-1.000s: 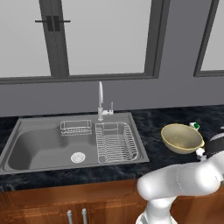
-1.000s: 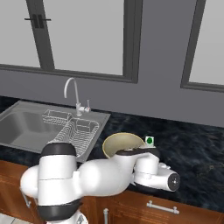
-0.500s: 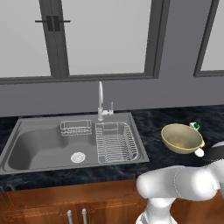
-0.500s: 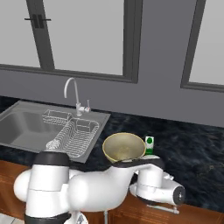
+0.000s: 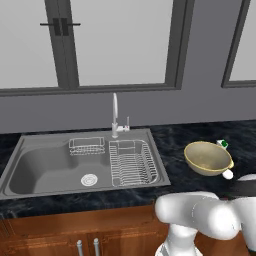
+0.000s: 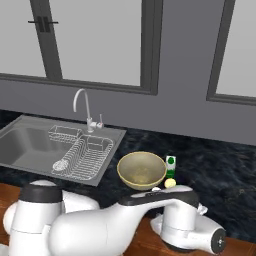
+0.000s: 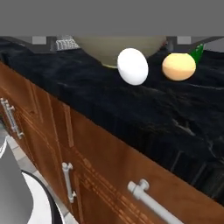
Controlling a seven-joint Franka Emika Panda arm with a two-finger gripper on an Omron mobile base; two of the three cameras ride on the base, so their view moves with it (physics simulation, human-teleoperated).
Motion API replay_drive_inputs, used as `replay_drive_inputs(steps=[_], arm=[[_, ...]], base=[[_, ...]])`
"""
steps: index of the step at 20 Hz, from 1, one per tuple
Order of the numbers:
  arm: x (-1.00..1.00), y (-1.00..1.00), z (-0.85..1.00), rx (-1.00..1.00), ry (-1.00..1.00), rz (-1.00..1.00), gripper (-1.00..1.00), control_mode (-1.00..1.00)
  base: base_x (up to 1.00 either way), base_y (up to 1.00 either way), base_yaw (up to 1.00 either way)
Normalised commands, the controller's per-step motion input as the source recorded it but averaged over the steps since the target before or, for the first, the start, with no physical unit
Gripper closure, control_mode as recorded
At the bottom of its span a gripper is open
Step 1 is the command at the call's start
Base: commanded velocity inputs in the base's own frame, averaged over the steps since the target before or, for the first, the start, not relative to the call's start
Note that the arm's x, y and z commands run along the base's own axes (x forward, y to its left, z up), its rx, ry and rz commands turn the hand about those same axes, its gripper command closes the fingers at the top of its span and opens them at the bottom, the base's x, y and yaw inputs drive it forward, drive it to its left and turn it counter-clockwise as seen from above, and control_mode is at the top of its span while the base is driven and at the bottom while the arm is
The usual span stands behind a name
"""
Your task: Gather the eggs and milk located in the vicinity of the sink area and place them right next to the bowl.
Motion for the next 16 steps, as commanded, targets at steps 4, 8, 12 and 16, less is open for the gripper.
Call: replay_drive_inputs(steps=[4, 8, 12, 16], arm=[[-0.18, 0.19, 1.0, -0.09, -0.24, 0.02, -1.0, -1.0], [-0.19, 0.3, 1.0, -0.13, -0.26, 0.07, -1.0, -1.0], [-0.03, 0.34, 0.98, -0.14, -0.21, 0.09, -1.0, -1.0], [0.0, 0.24, 0.82, -0.12, -0.15, 0.09, -1.0, -1.0]], base=[[0.0, 0.0, 0.0], [0.0, 0.0, 0.0], [0.0, 0.0, 0.0], [0.0, 0.0, 0.0]])
